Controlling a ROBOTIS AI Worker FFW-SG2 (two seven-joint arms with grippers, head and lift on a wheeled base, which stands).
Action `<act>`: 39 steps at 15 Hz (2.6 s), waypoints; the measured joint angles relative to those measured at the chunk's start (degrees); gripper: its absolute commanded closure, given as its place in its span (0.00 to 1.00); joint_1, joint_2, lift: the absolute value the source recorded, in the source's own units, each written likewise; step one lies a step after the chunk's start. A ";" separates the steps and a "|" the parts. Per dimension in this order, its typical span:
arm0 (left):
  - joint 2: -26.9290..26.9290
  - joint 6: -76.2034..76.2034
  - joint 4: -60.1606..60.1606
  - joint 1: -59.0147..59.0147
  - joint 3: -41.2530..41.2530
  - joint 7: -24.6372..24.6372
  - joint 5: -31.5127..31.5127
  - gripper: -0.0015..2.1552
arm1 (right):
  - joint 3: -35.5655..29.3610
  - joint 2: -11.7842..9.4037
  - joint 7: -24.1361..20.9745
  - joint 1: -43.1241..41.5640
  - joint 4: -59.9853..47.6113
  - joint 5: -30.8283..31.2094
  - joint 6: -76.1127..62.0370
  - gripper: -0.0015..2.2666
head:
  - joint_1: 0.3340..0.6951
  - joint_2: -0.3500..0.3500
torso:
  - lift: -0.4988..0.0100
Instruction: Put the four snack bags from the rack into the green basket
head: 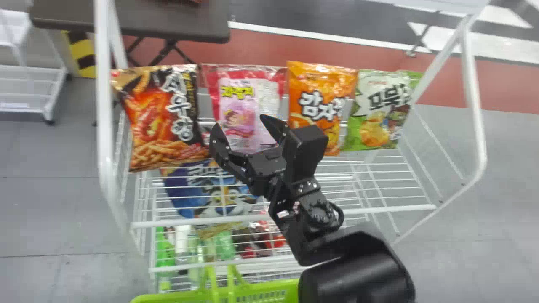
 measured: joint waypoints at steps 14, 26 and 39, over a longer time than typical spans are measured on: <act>0.60 0.93 2.65 -2.79 -0.35 0.00 0.35 0.99 | 8.35 0.18 11.96 -19.46 19.08 -2.59 8.83 0.92 | 1.00 0.65 | 0.97; 0.22 1.43 2.87 -3.15 -0.60 0.00 -0.04 0.99 | -12.19 -8.05 18.30 14.90 -26.37 -7.89 18.72 0.92 | 1.00 0.19 | 0.97; -2.19 -0.04 3.86 -3.25 -0.60 0.15 -1.20 0.99 | -45.73 -0.84 44.48 33.32 -39.51 -16.08 62.80 0.92 | 1.00 0.00 | 0.97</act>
